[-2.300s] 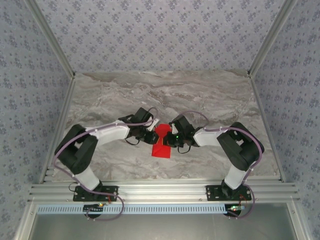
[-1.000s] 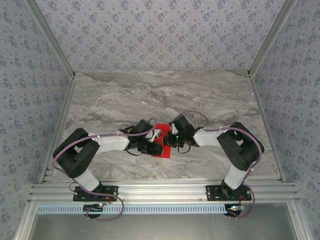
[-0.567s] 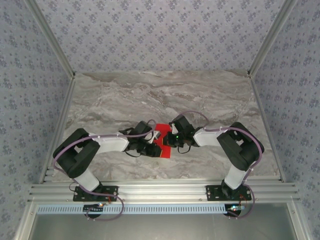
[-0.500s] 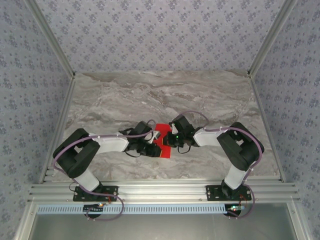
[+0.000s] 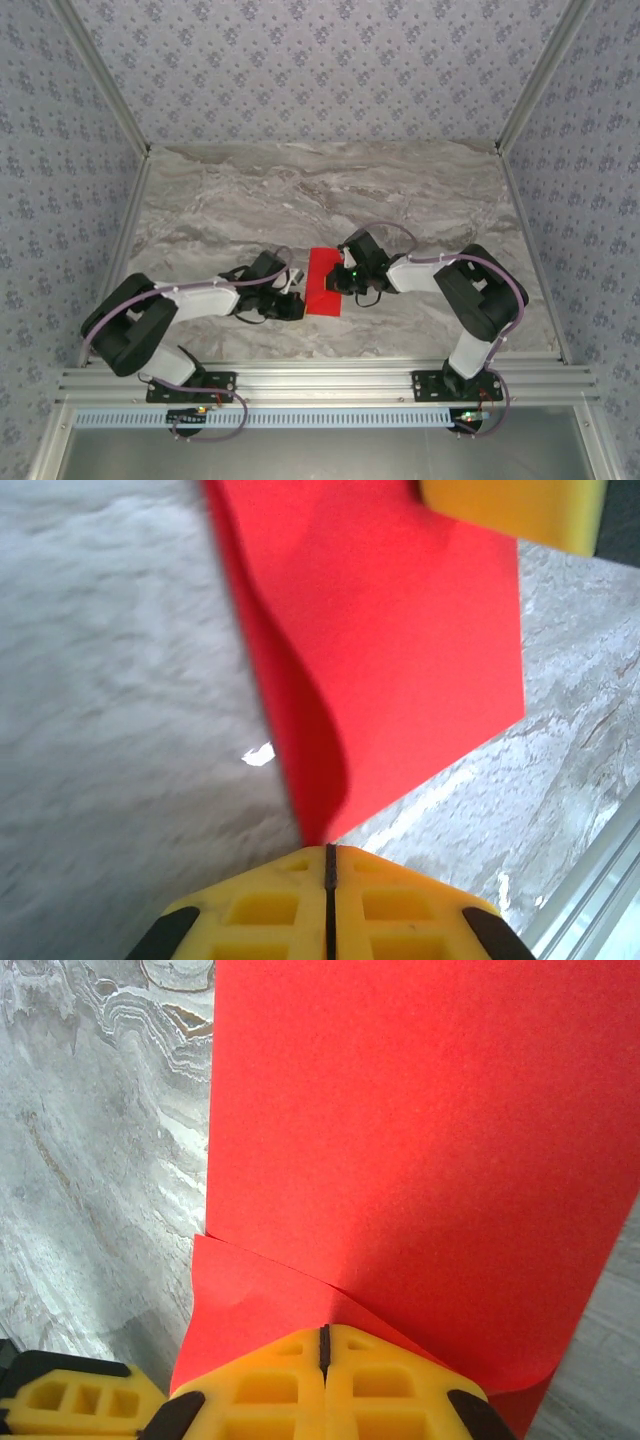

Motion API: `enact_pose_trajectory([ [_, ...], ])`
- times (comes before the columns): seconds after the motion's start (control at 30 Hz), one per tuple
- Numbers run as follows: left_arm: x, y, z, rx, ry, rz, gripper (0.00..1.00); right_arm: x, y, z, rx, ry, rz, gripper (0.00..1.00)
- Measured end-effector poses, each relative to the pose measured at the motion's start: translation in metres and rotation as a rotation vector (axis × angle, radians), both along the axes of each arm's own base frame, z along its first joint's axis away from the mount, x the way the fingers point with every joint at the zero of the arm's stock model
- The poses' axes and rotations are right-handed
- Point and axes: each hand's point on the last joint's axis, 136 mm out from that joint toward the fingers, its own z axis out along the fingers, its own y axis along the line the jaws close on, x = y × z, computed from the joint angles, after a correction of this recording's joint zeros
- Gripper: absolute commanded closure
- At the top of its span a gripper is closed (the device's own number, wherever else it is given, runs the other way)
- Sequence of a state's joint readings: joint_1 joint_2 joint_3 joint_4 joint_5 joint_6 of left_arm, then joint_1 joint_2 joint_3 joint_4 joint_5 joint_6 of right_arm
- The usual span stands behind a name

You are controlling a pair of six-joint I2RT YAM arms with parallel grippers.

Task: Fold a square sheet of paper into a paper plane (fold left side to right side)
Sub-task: Fold the triangle a second time at the center of the table.

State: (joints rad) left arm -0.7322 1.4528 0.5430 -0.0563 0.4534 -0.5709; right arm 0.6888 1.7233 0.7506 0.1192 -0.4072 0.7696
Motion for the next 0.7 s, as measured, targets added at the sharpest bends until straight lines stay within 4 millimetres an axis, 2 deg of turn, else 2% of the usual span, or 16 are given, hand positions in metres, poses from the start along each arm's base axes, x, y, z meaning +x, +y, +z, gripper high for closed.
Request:
enact_pose_trajectory([
  [0.07,0.002,0.002,0.010,-0.023,-0.015,0.012,0.88,0.000,0.000,0.000,0.000,0.000,0.001,0.97],
  [0.2,0.004,-0.005,0.036,-0.102,-0.058,0.007,0.85,0.000,0.000,0.001,-0.001,0.001,0.001,0.97],
  [0.27,0.004,-0.009,0.041,-0.126,-0.061,0.001,0.84,0.000,0.001,0.000,-0.005,0.002,0.001,0.97],
  [0.7,0.014,-0.017,0.008,-0.062,0.017,0.011,0.84,0.000,0.001,0.000,-0.010,0.000,0.000,0.97],
])
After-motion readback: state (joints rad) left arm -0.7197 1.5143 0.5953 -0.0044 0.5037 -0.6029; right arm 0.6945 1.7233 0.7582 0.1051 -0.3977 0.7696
